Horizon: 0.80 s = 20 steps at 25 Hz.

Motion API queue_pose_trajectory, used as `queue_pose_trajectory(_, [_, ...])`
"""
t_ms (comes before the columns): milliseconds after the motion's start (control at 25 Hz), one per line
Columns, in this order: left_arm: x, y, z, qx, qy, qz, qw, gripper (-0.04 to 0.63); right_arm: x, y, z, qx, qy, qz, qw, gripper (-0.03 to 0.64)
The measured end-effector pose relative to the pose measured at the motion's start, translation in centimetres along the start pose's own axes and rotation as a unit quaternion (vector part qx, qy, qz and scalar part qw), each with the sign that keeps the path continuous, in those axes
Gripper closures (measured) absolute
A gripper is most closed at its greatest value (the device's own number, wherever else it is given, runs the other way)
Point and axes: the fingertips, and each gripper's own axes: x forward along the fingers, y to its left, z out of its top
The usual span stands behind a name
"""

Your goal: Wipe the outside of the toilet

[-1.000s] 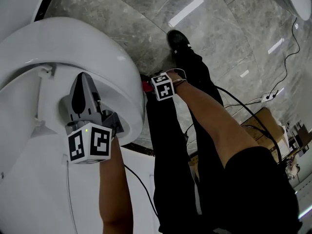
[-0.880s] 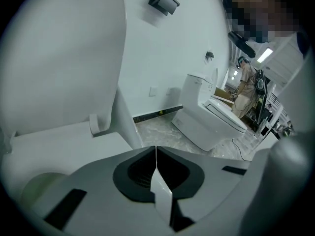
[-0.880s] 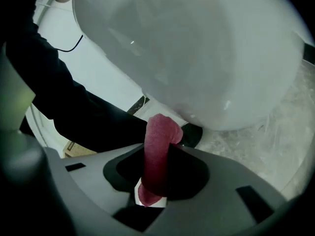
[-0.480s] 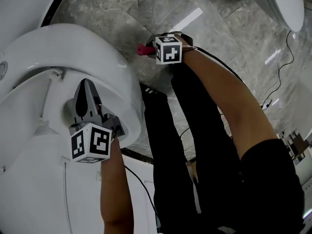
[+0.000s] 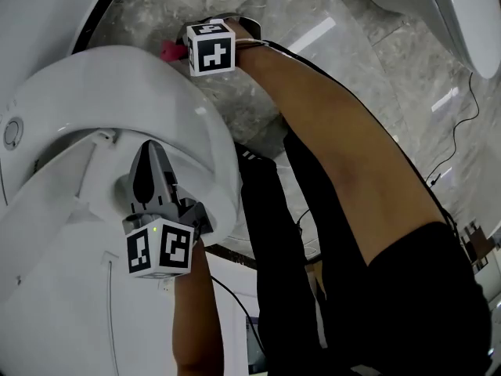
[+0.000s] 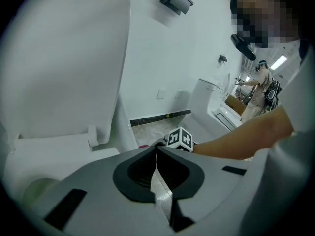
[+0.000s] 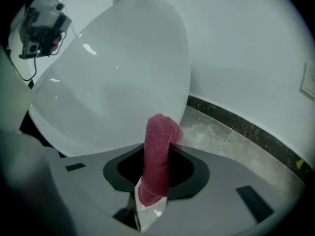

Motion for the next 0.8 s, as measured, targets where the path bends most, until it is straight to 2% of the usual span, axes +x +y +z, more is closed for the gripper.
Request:
queue_pose_trajectory(320, [1.4, 2.4, -0.2, -0.032, 0.005, 0.048, 0.9984, 0.575, 5.2, -2.1, 1.7, -0.011, 0.006, -0.018, 1.000, 0.488])
queue_pose_trajectory(440, [1.3, 2.7, -0.3, -0.033, 0.003, 0.050, 0.9982, 0.576, 6.5, -2.3, 1.2, -0.014, 0.013, -0.027, 0.999, 0.488])
queue_pose_trajectory(600, [1.9, 3.0, -0.5, -0.040, -0.001, 0.046, 0.9981, 0.575, 8.1, -1.2, 0.8, -0.058, 0.013, -0.012, 0.998, 0.488])
queue_pose_trajectory(800, [1.9, 3.3, -0.3, -0.051, -0.003, 0.047, 0.9976, 0.575, 8.8, -0.1, -0.5, -0.082, 0.020, 0.002, 0.996, 0.489])
